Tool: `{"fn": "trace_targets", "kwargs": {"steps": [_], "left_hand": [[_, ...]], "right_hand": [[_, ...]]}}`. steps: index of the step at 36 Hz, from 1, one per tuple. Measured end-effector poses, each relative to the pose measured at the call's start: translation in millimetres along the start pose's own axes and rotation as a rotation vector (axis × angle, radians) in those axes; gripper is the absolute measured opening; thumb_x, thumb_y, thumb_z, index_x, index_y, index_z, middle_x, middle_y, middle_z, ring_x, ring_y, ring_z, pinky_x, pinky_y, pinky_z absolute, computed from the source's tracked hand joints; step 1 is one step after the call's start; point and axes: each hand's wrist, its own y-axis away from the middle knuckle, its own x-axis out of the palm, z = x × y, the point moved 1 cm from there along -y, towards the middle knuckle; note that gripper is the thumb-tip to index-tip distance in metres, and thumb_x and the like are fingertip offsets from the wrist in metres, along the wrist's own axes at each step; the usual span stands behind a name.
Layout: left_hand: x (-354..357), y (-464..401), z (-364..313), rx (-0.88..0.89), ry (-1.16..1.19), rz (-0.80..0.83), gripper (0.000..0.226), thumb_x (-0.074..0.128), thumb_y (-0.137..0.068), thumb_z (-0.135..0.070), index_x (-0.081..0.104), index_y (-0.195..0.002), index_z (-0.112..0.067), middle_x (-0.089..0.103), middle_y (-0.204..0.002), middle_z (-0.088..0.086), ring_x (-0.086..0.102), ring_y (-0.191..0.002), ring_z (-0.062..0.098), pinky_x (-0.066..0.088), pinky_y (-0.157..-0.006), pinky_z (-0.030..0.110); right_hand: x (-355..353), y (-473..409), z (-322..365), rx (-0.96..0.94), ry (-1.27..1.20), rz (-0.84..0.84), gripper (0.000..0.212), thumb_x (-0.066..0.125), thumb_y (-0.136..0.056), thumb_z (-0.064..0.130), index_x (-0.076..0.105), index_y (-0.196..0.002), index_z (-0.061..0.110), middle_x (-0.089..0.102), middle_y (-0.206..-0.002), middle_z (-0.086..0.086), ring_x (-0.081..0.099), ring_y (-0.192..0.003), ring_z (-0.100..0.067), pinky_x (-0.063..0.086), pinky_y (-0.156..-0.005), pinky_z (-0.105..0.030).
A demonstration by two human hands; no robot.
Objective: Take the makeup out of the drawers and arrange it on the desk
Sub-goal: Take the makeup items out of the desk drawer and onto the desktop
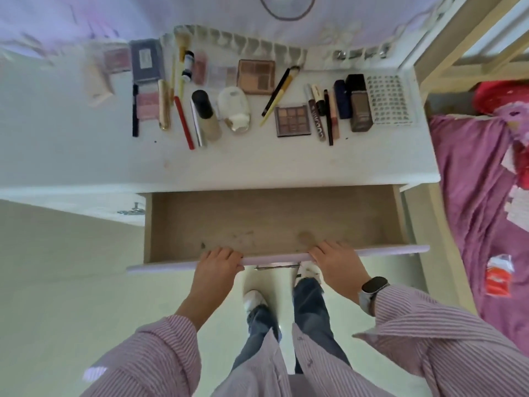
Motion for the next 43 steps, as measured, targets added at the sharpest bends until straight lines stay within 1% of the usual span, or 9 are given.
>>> {"fn": "trace_targets", "kwargs": {"steps": [11, 16, 19, 21, 23, 26, 33, 38, 43], "left_hand": [[-4, -16, 13, 0.098, -0.087, -0.202, 0.023, 0.085, -0.062, -0.019, 0.066, -0.075, -0.014, 0.061, -0.069, 0.001, 0.055, -0.064, 0.022, 0.042, -0.064, 0.034], [-24, -41, 33, 0.014, -0.177, -0.308, 0.075, 0.085, -0.053, -0.04, 0.055, -0.116, -0.012, 0.057, -0.121, 0.015, 0.044, -0.115, 0.032, 0.026, -0.102, 0.053], [-26, -46, 40, 0.066, -0.214, -0.264, 0.091, 0.081, -0.057, -0.046, 0.043, -0.132, -0.011, 0.046, -0.138, 0.016, 0.033, -0.13, 0.033, 0.018, -0.108, 0.057], [-20, -44, 39, 0.134, -0.194, -0.296, 0.062, 0.078, -0.064, -0.04, 0.059, -0.115, -0.01, 0.06, -0.119, 0.013, 0.049, -0.111, 0.029, 0.033, -0.099, 0.048], [-13, -39, 37, 0.168, -0.146, -0.321, 0.023, 0.068, -0.076, -0.034, 0.068, -0.081, -0.012, 0.064, -0.082, 0.005, 0.056, -0.076, 0.023, 0.042, -0.073, 0.035], [-5, -35, 34, 0.082, -0.056, -0.269, 0.019, 0.076, -0.074, -0.026, 0.066, -0.07, -0.011, 0.06, -0.067, 0.003, 0.054, -0.059, 0.02, 0.044, -0.054, 0.028], [-7, -33, 30, 0.054, 0.022, -0.254, 0.017, 0.077, -0.072, -0.021, 0.065, -0.072, -0.01, 0.06, -0.068, 0.004, 0.056, -0.061, 0.021, 0.048, -0.055, 0.031], [5, -26, 28, 0.09, -0.027, -0.212, 0.032, 0.044, -0.086, -0.033, 0.064, -0.073, -0.012, 0.059, -0.069, 0.001, 0.055, -0.062, 0.02, 0.049, -0.056, 0.031], [5, -37, 33, 0.081, -0.039, -0.243, 0.037, 0.041, -0.088, -0.036, 0.062, -0.071, -0.011, 0.057, -0.067, 0.003, 0.053, -0.06, 0.022, 0.046, -0.053, 0.031]], "right_hand": [[5, -9, -7, 0.03, 0.127, -0.279, 0.033, 0.085, -0.057, 0.012, 0.065, -0.083, 0.014, 0.066, -0.084, -0.003, 0.061, -0.077, -0.024, 0.044, -0.072, -0.038], [-2, -31, -15, 0.037, 0.267, -0.322, 0.076, 0.079, -0.063, 0.032, 0.044, -0.127, 0.01, 0.05, -0.132, -0.015, 0.047, -0.12, -0.032, 0.034, -0.098, -0.056], [1, -31, -22, -0.012, 0.316, -0.273, 0.086, 0.076, -0.066, 0.036, 0.036, -0.136, 0.008, 0.034, -0.144, -0.016, 0.033, -0.132, -0.032, 0.024, -0.103, -0.062], [3, -32, -23, -0.059, 0.335, -0.254, 0.071, 0.075, -0.068, 0.032, 0.05, -0.128, 0.005, 0.05, -0.134, -0.016, 0.047, -0.123, -0.034, 0.033, -0.099, -0.06], [6, -30, -20, -0.088, 0.315, -0.258, 0.043, 0.08, -0.065, 0.025, 0.067, -0.102, 0.007, 0.067, -0.101, -0.012, 0.064, -0.092, -0.031, 0.05, -0.085, -0.048], [11, -28, -18, -0.047, 0.174, -0.227, 0.026, 0.086, -0.06, 0.02, 0.066, -0.074, 0.013, 0.062, -0.067, -0.001, 0.057, -0.055, -0.019, 0.045, -0.047, -0.027], [4, -25, -16, -0.022, 0.084, -0.27, 0.021, 0.082, -0.063, 0.017, 0.065, -0.074, 0.011, 0.06, -0.067, -0.001, 0.056, -0.055, -0.017, 0.043, -0.046, -0.025], [9, -18, -21, -0.055, 0.109, -0.192, 0.024, 0.084, -0.061, 0.018, 0.063, -0.073, 0.013, 0.06, -0.068, 0.0, 0.055, -0.056, -0.017, 0.043, -0.045, -0.025], [10, -28, -24, -0.039, 0.133, -0.258, 0.025, 0.084, -0.06, 0.014, 0.063, -0.074, 0.014, 0.06, -0.069, 0.0, 0.055, -0.057, -0.019, 0.043, -0.047, -0.027]]}}
